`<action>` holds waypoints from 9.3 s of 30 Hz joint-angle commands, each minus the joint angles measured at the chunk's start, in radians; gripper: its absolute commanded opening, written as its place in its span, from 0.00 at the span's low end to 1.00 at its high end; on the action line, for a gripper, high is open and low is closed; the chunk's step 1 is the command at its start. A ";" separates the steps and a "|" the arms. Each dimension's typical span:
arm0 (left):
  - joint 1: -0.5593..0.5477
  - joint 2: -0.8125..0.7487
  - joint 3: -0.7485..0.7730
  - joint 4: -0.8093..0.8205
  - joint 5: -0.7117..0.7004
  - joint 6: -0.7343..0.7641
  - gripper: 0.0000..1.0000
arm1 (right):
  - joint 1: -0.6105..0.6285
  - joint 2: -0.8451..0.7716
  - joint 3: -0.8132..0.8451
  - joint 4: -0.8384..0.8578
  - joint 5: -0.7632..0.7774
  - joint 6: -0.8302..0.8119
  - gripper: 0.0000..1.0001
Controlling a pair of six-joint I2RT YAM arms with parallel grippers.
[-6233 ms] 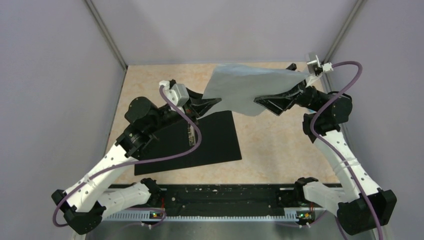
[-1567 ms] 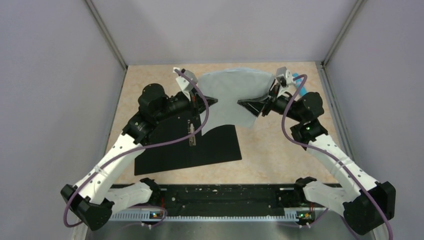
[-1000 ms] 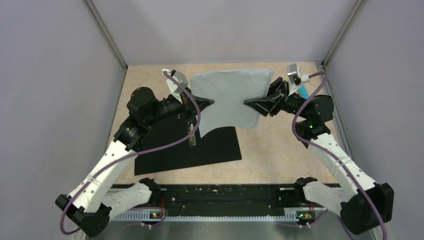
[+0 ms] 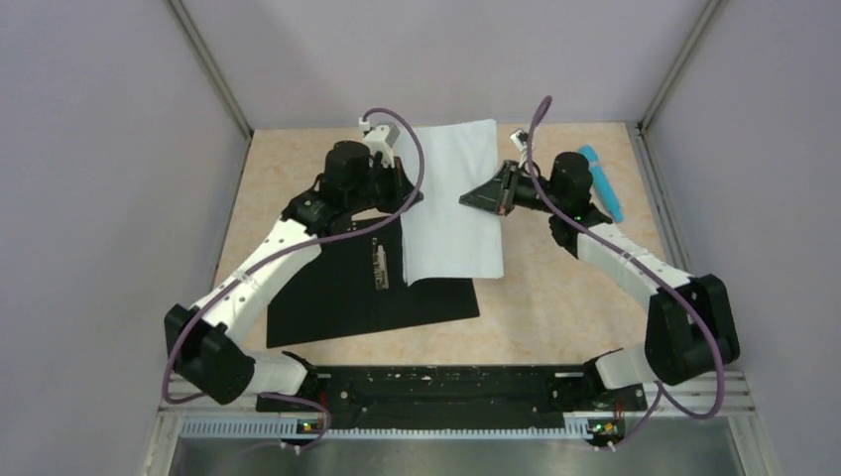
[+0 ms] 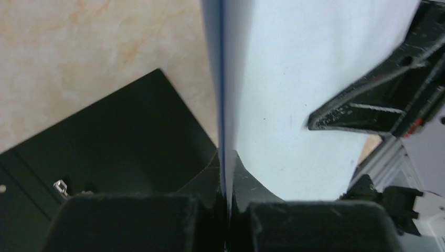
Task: Put the files into the folder
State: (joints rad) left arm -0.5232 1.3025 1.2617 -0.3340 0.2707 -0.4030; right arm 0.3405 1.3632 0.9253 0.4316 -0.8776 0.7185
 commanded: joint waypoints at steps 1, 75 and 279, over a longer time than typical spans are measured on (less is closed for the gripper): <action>0.013 0.120 0.001 -0.086 -0.131 -0.118 0.00 | 0.062 0.116 0.040 -0.091 0.111 -0.015 0.00; -0.113 -0.181 -0.805 1.093 0.048 0.416 0.39 | 0.052 0.066 -0.436 0.821 0.114 -0.280 0.60; -0.065 0.109 -0.670 0.200 -0.611 -0.910 0.00 | 0.173 0.345 -0.034 -0.230 0.331 -0.245 0.00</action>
State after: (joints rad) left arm -0.5835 1.4223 0.6029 -0.1211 -0.3126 -1.2949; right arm 0.5079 1.7603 0.8951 0.2073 -0.5098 0.4934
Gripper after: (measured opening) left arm 0.010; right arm 0.006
